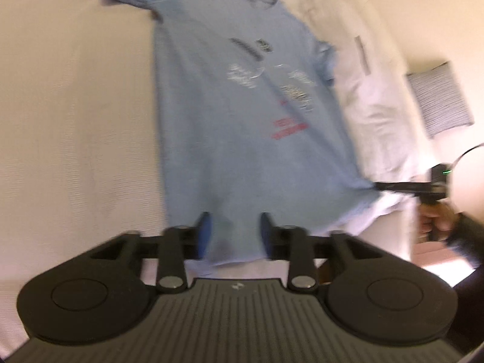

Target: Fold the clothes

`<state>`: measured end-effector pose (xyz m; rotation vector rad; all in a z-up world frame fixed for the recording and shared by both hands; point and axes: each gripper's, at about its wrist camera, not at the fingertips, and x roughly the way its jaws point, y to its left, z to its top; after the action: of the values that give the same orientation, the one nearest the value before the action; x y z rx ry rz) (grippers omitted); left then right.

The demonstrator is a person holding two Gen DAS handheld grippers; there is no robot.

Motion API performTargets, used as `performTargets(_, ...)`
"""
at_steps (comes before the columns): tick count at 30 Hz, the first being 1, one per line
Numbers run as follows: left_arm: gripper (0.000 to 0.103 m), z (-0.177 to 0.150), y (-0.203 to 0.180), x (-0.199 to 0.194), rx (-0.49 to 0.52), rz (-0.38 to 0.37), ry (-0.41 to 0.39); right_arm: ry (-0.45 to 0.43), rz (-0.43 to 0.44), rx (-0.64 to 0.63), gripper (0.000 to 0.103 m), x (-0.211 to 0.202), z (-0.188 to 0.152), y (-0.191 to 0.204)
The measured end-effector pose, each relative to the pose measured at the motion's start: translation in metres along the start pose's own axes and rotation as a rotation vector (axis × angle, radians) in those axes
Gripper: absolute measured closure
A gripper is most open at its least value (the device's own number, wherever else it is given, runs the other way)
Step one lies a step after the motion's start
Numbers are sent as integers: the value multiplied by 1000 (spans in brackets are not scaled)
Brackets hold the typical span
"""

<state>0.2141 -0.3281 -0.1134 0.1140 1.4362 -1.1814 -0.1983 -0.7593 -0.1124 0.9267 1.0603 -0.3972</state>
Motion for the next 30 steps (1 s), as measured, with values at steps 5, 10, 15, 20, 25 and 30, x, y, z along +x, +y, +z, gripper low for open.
performTargets(5, 58, -15, 10, 30, -33, 10, 48, -39, -132, -248, 79, 2, -19, 41)
performTargets(10, 57, -27, 14, 43, -123, -74, 16, -85, -219, -458, 54, 4, -47, 80)
performTargets(15, 56, -38, 17, 35, -174, -88, -22, -48, -128, -734, 54, 26, -83, 138)
performTargets(20, 55, -52, 28, 16, -205, -28, -45, -31, -135, -1106, 54, 63, -127, 186)
performTargets(25, 55, -61, 41, 22, -230, -87, -53, -51, -260, -1409, 54, 104, -163, 199)
performTargets(30, 57, -48, 33, 49, -254, -223, -45, -60, -298, -1556, 53, 133, -174, 201)
